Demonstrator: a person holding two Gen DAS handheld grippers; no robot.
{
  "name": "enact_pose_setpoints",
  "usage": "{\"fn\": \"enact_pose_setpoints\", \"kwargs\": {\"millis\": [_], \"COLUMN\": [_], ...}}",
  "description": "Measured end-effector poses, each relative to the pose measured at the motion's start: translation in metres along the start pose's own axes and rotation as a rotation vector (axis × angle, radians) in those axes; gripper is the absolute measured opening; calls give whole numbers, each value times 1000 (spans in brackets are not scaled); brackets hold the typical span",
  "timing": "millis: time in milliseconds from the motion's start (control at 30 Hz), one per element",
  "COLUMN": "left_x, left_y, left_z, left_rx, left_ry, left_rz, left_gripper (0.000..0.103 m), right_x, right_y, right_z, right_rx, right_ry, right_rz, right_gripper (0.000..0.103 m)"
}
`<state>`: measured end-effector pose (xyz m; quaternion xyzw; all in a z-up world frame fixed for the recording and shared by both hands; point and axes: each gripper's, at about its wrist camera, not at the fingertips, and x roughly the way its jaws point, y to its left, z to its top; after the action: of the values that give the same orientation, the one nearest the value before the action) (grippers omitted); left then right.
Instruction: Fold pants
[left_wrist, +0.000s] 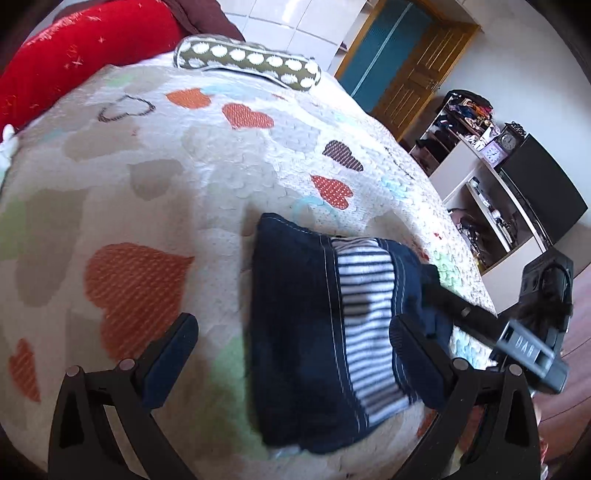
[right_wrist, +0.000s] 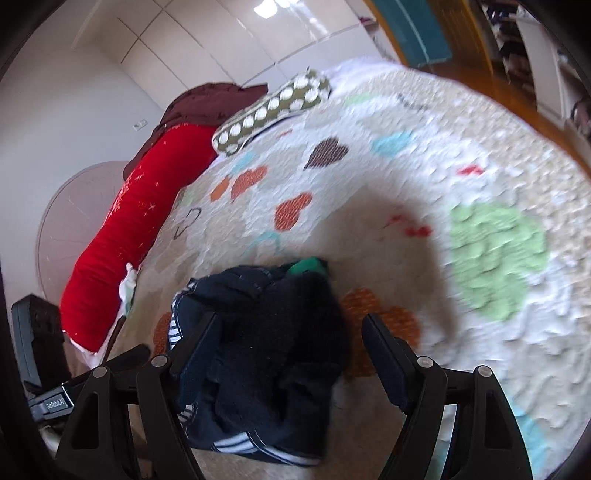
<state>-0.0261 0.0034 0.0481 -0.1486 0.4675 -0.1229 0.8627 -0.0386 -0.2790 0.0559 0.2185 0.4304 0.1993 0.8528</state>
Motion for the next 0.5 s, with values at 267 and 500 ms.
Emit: {"fn": "enact_pose_setpoints", "kwargs": {"millis": [267,500], "left_x": [22,16], "left_y": [2,-3], "left_z": [-2,16], "left_rx": [19,14], "left_ry": [78,64], "left_rz": [-70,-156], "left_gripper": [47,17], "right_x": [25,22], "right_y": [-4,16], "right_z": [2,26], "right_rx": [28,-44], "right_ry": [46,60], "right_rz": [56,88], "right_gripper": [62,29]}}
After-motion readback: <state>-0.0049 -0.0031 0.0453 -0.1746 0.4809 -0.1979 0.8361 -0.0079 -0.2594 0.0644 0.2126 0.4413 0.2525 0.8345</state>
